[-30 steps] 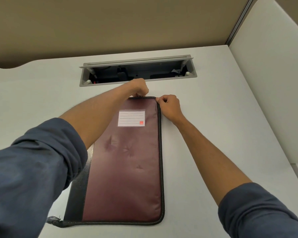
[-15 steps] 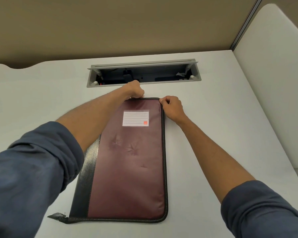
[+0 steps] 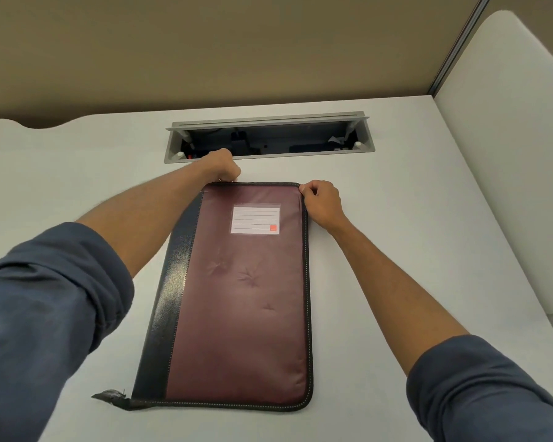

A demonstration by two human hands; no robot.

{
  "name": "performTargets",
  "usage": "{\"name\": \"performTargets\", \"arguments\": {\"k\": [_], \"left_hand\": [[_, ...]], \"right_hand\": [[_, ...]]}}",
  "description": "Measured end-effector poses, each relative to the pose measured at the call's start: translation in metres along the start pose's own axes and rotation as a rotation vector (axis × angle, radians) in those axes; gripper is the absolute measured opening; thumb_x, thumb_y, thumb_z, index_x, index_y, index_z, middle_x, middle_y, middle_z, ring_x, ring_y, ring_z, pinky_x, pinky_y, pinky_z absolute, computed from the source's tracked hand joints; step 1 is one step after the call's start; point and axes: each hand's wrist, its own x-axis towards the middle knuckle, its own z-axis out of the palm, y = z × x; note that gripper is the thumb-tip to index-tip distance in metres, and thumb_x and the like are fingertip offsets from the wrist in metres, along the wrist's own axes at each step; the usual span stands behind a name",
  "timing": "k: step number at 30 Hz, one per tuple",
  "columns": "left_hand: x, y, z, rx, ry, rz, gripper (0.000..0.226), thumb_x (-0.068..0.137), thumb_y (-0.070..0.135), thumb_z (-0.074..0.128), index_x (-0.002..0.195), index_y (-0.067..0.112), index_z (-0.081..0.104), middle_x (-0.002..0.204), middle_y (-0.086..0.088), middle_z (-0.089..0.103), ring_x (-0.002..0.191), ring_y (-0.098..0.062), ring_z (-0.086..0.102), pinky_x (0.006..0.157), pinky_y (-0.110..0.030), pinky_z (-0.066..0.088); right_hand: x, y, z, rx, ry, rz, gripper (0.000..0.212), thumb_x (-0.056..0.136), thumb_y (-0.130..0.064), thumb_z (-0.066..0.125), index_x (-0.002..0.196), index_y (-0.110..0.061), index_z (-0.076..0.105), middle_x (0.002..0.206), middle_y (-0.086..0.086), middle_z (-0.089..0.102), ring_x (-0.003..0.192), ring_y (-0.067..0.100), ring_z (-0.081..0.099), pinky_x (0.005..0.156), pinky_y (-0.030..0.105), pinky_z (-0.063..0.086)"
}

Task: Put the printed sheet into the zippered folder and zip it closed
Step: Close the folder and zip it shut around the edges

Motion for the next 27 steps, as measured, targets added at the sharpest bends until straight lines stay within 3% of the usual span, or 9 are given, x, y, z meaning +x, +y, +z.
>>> {"name": "performTargets", "arguments": {"k": [9,14,19,27], "left_hand": [[0.006,-0.011,0.004,-0.076,-0.008,0.028,0.032,0.088,0.016,0.059,0.115,-0.002,0.055,0.11,-0.015,0.058,0.087,-0.028,0.052,0.071,-0.032,0.039],[0.005,0.0,0.006,0.059,0.011,0.114,0.014,0.087,0.018,0.056,0.085,0.005,0.05,0.092,-0.013,0.058,0.065,-0.022,0.051,0.058,-0.031,0.038],[0.003,-0.014,-0.002,0.155,0.019,0.074,0.01,0.086,0.013,0.051,0.09,0.003,0.052,0.089,-0.013,0.057,0.079,-0.029,0.055,0.064,-0.034,0.042],[0.006,-0.022,-0.005,0.079,-0.023,0.057,0.015,0.088,0.016,0.057,0.092,0.003,0.051,0.094,-0.013,0.057,0.082,-0.03,0.055,0.068,-0.034,0.043]], "right_hand": [[0.002,0.001,0.0,-0.051,-0.015,-0.012,0.028,0.1,-0.024,0.049,0.095,-0.004,0.069,0.095,0.009,0.07,0.088,0.025,0.064,0.08,0.041,0.053],[0.001,0.002,0.001,-0.029,-0.011,-0.011,0.029,0.1,-0.025,0.049,0.094,-0.004,0.069,0.095,0.009,0.07,0.088,0.024,0.064,0.081,0.041,0.053],[0.003,0.002,-0.001,-0.03,-0.02,-0.015,0.029,0.1,-0.023,0.049,0.096,-0.002,0.069,0.097,0.012,0.07,0.091,0.026,0.064,0.082,0.041,0.054],[0.002,0.001,0.001,-0.042,-0.012,-0.013,0.028,0.099,-0.022,0.049,0.095,-0.002,0.069,0.098,0.011,0.07,0.091,0.026,0.064,0.083,0.041,0.054]]}}
